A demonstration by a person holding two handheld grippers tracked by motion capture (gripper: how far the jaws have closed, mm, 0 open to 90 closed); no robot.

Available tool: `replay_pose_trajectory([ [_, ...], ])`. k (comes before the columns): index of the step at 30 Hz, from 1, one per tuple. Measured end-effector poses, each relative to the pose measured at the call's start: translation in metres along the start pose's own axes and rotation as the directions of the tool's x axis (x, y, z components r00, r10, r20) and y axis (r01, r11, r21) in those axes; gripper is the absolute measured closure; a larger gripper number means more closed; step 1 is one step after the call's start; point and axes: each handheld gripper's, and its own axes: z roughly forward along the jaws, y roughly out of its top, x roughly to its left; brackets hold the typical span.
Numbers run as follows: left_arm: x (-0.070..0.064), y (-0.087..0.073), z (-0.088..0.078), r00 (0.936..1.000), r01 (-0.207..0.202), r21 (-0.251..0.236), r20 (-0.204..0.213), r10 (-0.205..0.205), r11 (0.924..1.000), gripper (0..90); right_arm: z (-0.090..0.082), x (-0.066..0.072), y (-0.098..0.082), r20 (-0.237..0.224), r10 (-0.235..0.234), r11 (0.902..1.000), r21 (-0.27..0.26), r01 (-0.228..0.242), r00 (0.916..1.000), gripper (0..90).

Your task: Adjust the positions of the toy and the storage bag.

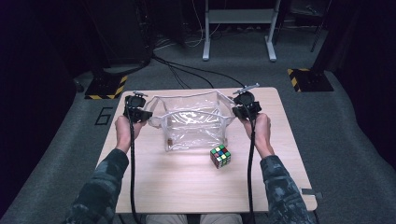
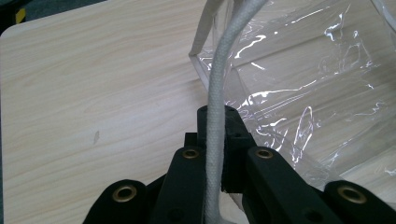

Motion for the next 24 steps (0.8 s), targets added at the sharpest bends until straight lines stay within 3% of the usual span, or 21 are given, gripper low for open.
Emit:
replay_pose_trajectory([
  [10,-0.014,0.016,0.006,0.9977,-0.068,0.016,0.003,0.068,0.9976,89.3,-0.012,-0.02,-0.009,0.032,0.014,0.9998,0.011,-0.014,0.9994,88.0],
  [18,-0.025,0.022,0.014,0.9973,-0.072,0.017,0.018,0.072,0.9972,89.3,-0.018,-0.032,-0.016,0.054,0.047,0.9983,0.033,-0.049,0.9974,88.0],
  [20,-0.026,0.023,0.017,0.9969,-0.076,0.018,0.022,0.075,0.997,89.3,-0.018,-0.035,-0.017,0.055,0.029,0.9988,0.039,-0.031,0.9981,88.0],
  [24,-0.026,0.026,0.022,0.9971,-0.069,0.024,0.033,0.069,0.9973,89.1,-0.016,-0.037,-0.018,0.057,0.046,0.9978,0.046,-0.049,0.9973,87.9],
])
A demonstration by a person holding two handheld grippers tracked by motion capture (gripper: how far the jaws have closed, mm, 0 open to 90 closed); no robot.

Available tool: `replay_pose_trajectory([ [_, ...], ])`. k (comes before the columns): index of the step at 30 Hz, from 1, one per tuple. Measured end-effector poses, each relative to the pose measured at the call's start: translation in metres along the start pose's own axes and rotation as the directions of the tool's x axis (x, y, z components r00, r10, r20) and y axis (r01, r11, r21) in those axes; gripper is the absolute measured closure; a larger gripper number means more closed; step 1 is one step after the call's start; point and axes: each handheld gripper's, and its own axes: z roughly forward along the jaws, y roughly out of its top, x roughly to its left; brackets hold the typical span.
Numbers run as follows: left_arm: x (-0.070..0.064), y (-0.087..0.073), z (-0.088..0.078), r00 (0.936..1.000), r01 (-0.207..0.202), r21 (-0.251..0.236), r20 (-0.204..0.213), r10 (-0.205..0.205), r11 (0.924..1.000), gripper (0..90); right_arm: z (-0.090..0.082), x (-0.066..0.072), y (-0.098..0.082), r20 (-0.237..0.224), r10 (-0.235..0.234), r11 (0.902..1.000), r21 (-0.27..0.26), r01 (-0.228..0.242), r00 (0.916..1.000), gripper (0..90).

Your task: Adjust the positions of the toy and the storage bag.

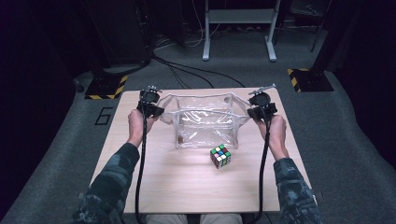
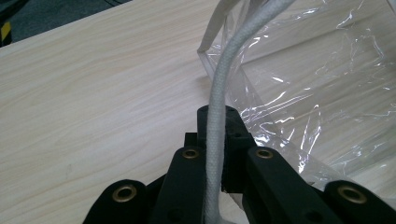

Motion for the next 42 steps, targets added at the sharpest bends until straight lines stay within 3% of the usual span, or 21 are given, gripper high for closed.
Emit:
replay_pose_trajectory([
  [8,0.0,0.002,0.009,0.9994,0.034,0.005,-0.003,-0.033,0.9994,88.3,0.01,0.001,0.002,-0.001,0.018,0.9998,0.011,-0.018,0.9998,86.9],
  [12,0.0,0.001,0.011,0.998,0.054,-0.004,-0.035,-0.054,0.9986,82.9,0.012,0.002,0.003,-0.013,0.04,0.9992,0.006,-0.04,0.9991,83.1],
  [16,-0.002,0.002,0.009,0.9968,0.062,-0.019,-0.05,-0.063,0.9979,67.0,0.015,0.005,0.004,-0.023,0.049,0.9987,-0.014,-0.049,0.9985,74.7],
  [19,-0.003,0.002,0.007,0.9941,0.072,-0.045,-0.078,-0.075,0.9964,48.6,0.015,0.007,0.005,-0.028,0.064,0.9977,-0.019,-0.065,0.9975,66.9],
  [21,-0.002,0.002,0.005,0.9932,0.079,-0.059,-0.081,-0.084,0.9951,38.6,0.015,0.008,0.005,-0.028,0.07,0.997,-0.029,-0.071,0.9971,56.6],
  [26,-0.001,0.001,0.0,0.9935,0.083,-0.078,-0.072,-0.088,0.9935,25.9,0.009,0.01,0.005,-0.054,0.09,0.9927,-0.076,-0.094,0.9944,35.0],
  [30,-0.001,0.001,-0.003,0.9938,0.088,-0.079,-0.061,-0.093,0.993,16.6,0.003,0.013,0.006,-0.058,0.084,0.9914,-0.096,-0.089,0.9948,24.5],
  [36,-0.001,0.005,-0.012,0.9935,0.106,-0.113,-0.029,-0.11,0.988,9.3,-0.004,0.016,0.005,-0.08,0.086,0.9908,-0.098,-0.093,0.9931,19.7],
  [42,-0.004,0.003,-0.023,0.996,0.089,-0.126,0.013,-0.088,0.9881,2.8,-0.015,0.015,-0.001,-0.12,0.072,0.9895,-0.116,-0.086,0.9901,13.8],
])
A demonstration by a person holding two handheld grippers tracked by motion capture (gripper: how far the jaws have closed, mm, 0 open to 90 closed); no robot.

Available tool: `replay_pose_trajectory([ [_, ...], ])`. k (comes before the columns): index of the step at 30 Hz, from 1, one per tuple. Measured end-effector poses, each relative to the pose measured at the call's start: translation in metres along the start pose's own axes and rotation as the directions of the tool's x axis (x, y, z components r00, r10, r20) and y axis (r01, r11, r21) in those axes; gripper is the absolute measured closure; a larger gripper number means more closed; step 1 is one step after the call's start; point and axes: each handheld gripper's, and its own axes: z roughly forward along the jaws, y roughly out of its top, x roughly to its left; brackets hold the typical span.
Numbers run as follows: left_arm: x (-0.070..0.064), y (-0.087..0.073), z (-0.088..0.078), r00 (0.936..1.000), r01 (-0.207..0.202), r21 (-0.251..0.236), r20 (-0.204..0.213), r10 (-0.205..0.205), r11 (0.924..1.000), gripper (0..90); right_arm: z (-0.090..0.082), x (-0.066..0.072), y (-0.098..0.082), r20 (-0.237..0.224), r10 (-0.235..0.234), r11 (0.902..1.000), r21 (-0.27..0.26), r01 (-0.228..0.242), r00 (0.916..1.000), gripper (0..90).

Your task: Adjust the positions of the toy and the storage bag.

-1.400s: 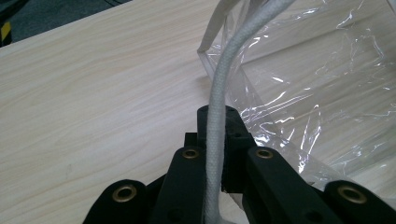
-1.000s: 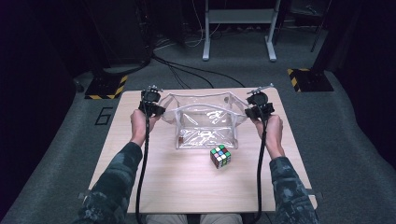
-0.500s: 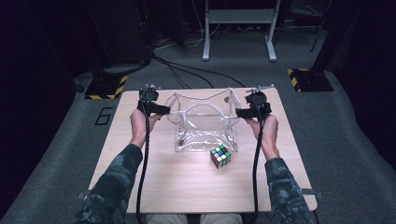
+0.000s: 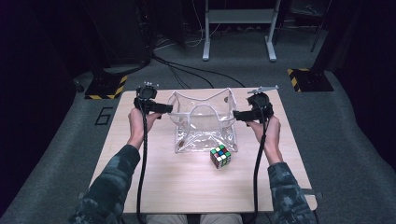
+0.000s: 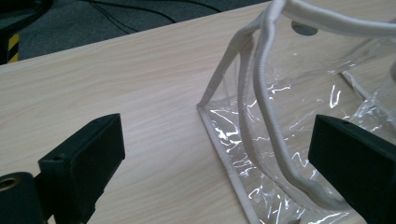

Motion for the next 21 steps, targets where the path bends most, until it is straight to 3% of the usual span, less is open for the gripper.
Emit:
replay_pose_trajectory([
  [14,0.007,-0.029,-0.028,0.998,-0.011,-0.059,0.061,0.015,0.9982,0.4,-0.027,0.012,-0.033,-0.029,-0.068,0.9972,-0.033,0.067,0.9972,6.6],
  [21,0.013,-0.056,-0.034,0.9962,-0.01,-0.078,0.085,0.016,0.9969,0.4,-0.031,0.016,-0.06,-0.032,-0.06,0.9975,-0.04,0.059,0.9977,2.2],
])
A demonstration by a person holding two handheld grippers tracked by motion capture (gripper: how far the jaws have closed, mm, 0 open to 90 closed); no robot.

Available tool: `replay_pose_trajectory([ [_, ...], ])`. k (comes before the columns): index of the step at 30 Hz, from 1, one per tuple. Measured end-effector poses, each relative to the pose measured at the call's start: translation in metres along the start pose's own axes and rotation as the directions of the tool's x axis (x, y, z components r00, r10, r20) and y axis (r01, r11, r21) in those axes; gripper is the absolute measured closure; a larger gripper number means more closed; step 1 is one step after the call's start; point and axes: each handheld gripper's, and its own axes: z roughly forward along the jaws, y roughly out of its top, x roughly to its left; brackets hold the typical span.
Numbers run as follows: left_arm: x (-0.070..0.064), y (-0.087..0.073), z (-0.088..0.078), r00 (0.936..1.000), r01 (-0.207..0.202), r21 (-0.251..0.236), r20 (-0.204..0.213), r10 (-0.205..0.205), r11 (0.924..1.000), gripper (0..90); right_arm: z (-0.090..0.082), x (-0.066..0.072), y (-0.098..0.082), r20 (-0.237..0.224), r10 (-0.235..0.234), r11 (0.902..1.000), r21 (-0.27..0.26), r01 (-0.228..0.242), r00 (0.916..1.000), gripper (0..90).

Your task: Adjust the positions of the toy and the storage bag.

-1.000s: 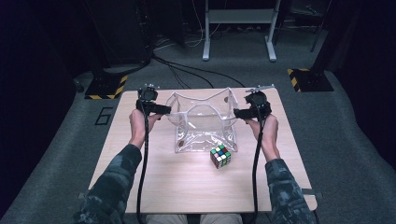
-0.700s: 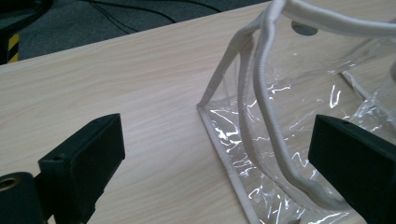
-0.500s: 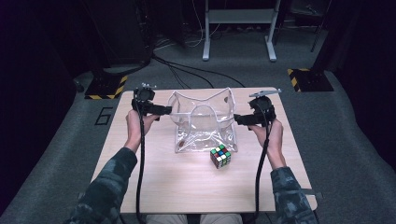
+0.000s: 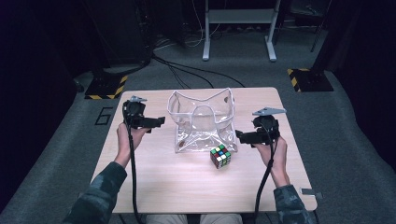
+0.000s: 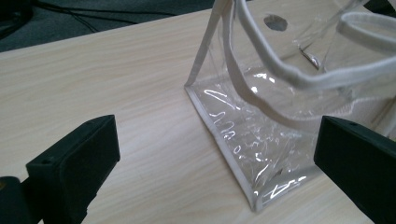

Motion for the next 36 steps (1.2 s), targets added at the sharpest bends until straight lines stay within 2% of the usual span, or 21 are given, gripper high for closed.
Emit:
replay_pose_trajectory([
  [3,0.002,-0.014,-0.003,0.9998,-0.016,0.001,0.011,0.016,0.9999,0.4,0.001,0.002,-0.011,0.011,-0.003,0.9999,0.012,0.003,0.9999,0.0],
  [4,0.002,-0.018,-0.003,0.9999,-0.006,-0.001,0.013,0.006,1.0,0.3,0.001,0.002,-0.015,0.013,-0.005,0.9998,0.018,0.004,0.9999,0.0],
  [7,0.005,-0.032,-0.004,0.9999,-0.011,0.007,0.012,0.011,0.9999,0.3,0.004,0.003,-0.026,0.015,-0.001,0.9997,0.025,0.0,0.9999,0.0],
  [10,0.007,-0.049,-0.002,0.9997,-0.021,0.016,0.009,0.021,0.9996,0.3,0.007,0.002,-0.04,0.01,0.008,0.9995,0.031,-0.008,0.9999,0.0],
  [12,0.012,-0.062,0.001,0.9996,-0.021,0.028,0.022,0.02,0.9994,0.3,0.01,0.002,-0.049,0.016,0.025,0.9989,0.04,-0.026,0.9996,0.0],
  [14,0.017,-0.074,0.004,0.9998,-0.006,0.038,0.022,0.005,0.9993,0.3,0.014,0.003,-0.06,0.038,0.034,0.998,0.051,-0.036,0.9987,0.0],
  [18,0.028,-0.098,0.01,0.9989,0.036,0.055,0.027,-0.038,0.9978,0.3,0.026,0.002,-0.085,0.047,0.05,0.9954,0.079,-0.054,0.9976,0.0],
  [21,0.035,-0.115,0.014,0.9986,0.048,0.076,0.017,-0.05,0.9959,0.3,0.035,0.0,-0.103,0.059,0.076,0.9917,0.099,-0.082,0.9953,0.0],
  [23,0.04,-0.127,0.018,0.9964,0.08,0.095,0.02,-0.082,0.9923,0.3,0.039,-0.003,-0.114,0.061,0.1,0.9893,0.1,-0.106,0.9931,0.0],
  [28,0.048,-0.153,0.026,0.9948,0.101,0.13,0.0,-0.102,0.9863,0.3,0.052,-0.006,-0.135,0.081,0.12,0.9849,0.116,-0.129,0.9895,0.0],
  [30,0.048,-0.162,0.028,0.9953,0.095,0.123,0.002,-0.096,0.9878,0.3,0.055,-0.008,-0.141,0.087,0.129,0.9833,0.117,-0.139,0.9877,0.0],
  [31,0.048,-0.165,0.029,0.9968,0.08,0.124,-0.007,-0.08,0.989,0.3,0.057,-0.009,-0.145,0.093,0.135,0.9819,0.121,-0.146,0.9865,0.0],
  [33,0.045,-0.171,0.029,0.9982,0.032,0.105,-0.054,-0.026,0.994,0.1,0.058,-0.007,-0.147,0.11,0.124,0.9834,0.119,-0.137,0.9862,0.0],
  [35,0.043,-0.175,0.03,0.9975,0.011,0.075,-0.071,-0.006,0.9971,0.0,0.059,-0.004,-0.146,0.119,0.093,0.9847,0.136,-0.109,0.9885,0.0],
  [36,0.041,-0.178,0.03,0.9958,-0.012,0.065,-0.09,0.017,0.9978,0.0,0.061,-0.003,-0.146,0.127,0.066,0.9866,0.14,-0.084,0.9897,0.0],
])
